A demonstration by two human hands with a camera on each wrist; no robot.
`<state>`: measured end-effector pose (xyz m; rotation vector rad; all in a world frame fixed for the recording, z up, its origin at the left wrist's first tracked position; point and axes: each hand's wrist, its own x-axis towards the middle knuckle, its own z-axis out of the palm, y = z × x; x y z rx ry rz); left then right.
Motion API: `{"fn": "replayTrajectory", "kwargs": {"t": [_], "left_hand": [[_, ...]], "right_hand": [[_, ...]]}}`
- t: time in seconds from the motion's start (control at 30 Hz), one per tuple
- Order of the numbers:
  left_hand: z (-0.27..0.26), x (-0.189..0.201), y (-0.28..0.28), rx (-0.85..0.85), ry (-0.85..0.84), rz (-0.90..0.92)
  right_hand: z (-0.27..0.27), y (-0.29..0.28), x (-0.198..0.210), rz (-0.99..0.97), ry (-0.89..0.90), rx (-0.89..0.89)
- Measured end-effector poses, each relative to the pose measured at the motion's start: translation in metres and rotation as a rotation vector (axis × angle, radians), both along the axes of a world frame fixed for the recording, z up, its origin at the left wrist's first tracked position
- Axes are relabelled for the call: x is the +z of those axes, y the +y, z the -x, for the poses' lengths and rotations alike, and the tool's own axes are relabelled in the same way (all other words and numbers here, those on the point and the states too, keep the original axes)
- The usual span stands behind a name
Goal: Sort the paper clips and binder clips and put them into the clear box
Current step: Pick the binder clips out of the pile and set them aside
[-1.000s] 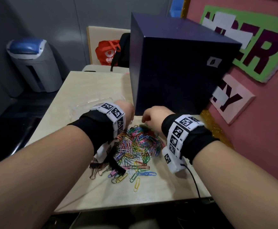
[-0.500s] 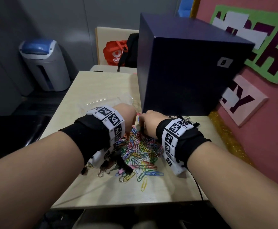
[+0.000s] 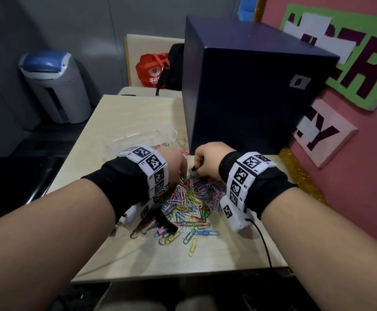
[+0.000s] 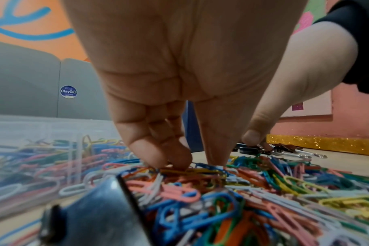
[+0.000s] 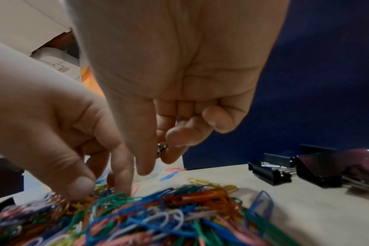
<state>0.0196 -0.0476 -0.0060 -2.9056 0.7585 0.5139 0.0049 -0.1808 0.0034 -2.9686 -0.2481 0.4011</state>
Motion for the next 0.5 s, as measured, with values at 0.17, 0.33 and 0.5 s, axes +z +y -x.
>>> {"fn": "replayTrajectory", "kwargs": {"t": [0.17,0.33,0.5], "left_hand": [[-0.001,-0.002,-0.005,0.033,-0.09,0.014],[-0.001,-0.008,-0.02,-0.001,-0.063,-0.087],[0.005,-0.007,-0.021,-0.082,-0.013,-0.093]], "right_hand": [[-0.001,-0.007,0.006,-0.014,0.042,-0.082],[-0.012,-0.017,0.003,0.101,0.031,-0.215],[-0.011,-0.035,0.008,0.26,0.107,-0.375]]}}
